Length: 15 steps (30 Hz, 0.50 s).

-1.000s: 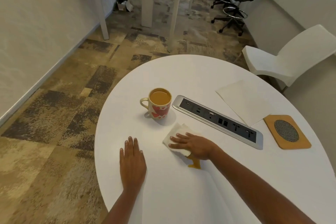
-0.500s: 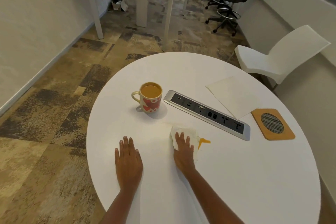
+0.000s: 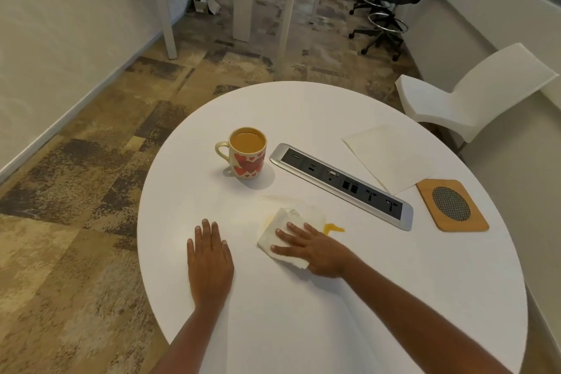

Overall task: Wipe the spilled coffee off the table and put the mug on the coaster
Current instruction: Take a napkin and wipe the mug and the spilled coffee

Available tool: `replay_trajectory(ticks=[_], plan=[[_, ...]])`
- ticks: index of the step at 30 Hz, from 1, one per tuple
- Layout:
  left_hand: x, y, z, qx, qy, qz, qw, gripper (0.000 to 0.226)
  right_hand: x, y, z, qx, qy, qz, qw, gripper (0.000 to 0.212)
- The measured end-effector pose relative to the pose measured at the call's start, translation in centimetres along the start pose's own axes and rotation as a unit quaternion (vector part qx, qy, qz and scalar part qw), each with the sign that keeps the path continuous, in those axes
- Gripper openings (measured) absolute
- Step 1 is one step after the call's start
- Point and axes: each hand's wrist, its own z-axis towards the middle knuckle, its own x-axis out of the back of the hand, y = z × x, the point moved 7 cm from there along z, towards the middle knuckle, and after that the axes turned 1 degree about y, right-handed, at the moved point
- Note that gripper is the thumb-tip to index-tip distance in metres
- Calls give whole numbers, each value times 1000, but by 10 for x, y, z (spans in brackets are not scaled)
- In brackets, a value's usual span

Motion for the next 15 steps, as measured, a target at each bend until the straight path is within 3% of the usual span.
replay_trajectory(ticks=[4,9,12,15], plan=[[1,1,0,-3,11,7,1000,50,11,26,-8,12,-20,-57,998,71],[1,2,-1,-2,15,1,1000,51,11,44,-24,-39,-59,-30,997,69],[1,3,-1,-4,21,-3,1000,53,14,47,-37,-138,-30,164,976,69],[2,4,-1,-6,25,-12,1000,55,20,35,-40,-222,71,335,913,67]])
